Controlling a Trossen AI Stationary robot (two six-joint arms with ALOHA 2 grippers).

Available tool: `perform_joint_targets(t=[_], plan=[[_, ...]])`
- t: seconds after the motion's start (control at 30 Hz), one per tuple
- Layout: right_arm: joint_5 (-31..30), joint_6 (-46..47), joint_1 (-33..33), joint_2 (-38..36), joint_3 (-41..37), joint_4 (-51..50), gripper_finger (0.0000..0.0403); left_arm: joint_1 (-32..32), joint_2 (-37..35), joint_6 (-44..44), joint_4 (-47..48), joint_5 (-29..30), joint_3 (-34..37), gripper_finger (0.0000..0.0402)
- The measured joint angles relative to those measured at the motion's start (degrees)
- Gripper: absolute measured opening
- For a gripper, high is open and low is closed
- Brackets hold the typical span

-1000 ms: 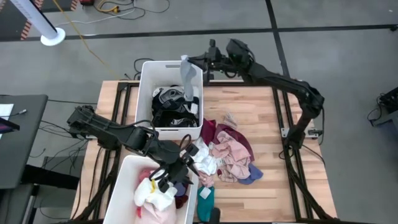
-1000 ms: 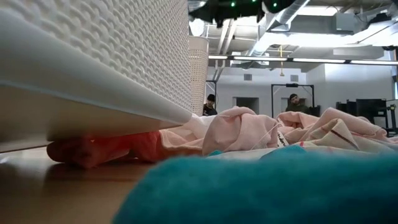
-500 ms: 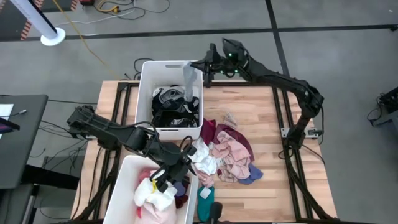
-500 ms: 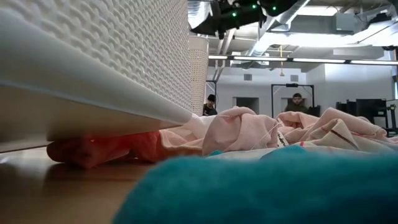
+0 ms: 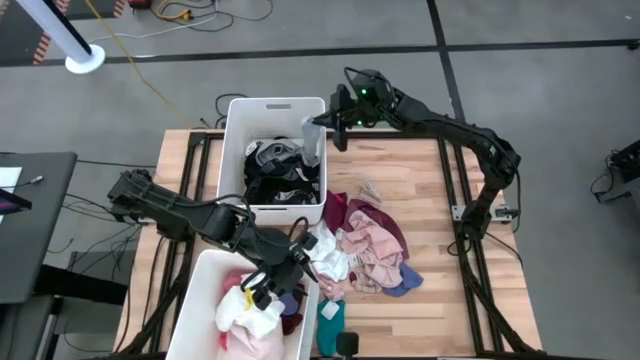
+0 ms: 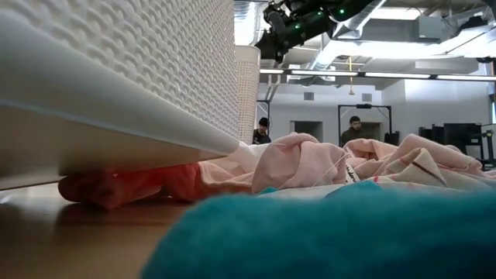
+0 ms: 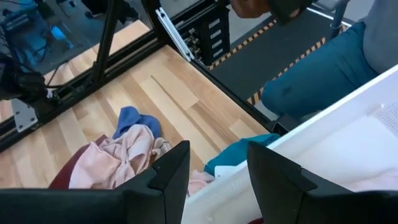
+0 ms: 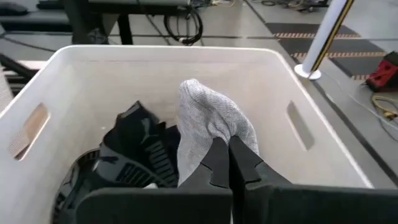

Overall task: Sort clothes
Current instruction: Put the gray sock into the top white laundry bin, then put the pink underwear into the bottom white laundry bin

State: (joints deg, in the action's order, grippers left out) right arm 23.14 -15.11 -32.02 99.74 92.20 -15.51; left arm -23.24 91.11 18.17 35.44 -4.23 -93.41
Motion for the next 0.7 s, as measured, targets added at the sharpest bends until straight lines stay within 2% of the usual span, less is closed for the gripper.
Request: perform_joint_targets(t=[0.17, 0.27, 0.7], plan=[[0.1, 0.0, 0.2, 0.0, 0.0, -3.0, 0.0002, 0.0, 0.0, 0.1, -1.1, 0.0, 0.0, 0.0155], [-0.5, 0.3, 0.1, 0.0, 0.0, -5.3, 0.0019, 0.0, 0.0, 0.6, -2.2, 0.0, 0.0, 0.0155], [-0.5, 0.3, 2.8, -0.1, 0.0, -8.4, 0.0174, 0.0, 0.0, 2.0, -3.9, 0.0, 0.0, 0.0155]])
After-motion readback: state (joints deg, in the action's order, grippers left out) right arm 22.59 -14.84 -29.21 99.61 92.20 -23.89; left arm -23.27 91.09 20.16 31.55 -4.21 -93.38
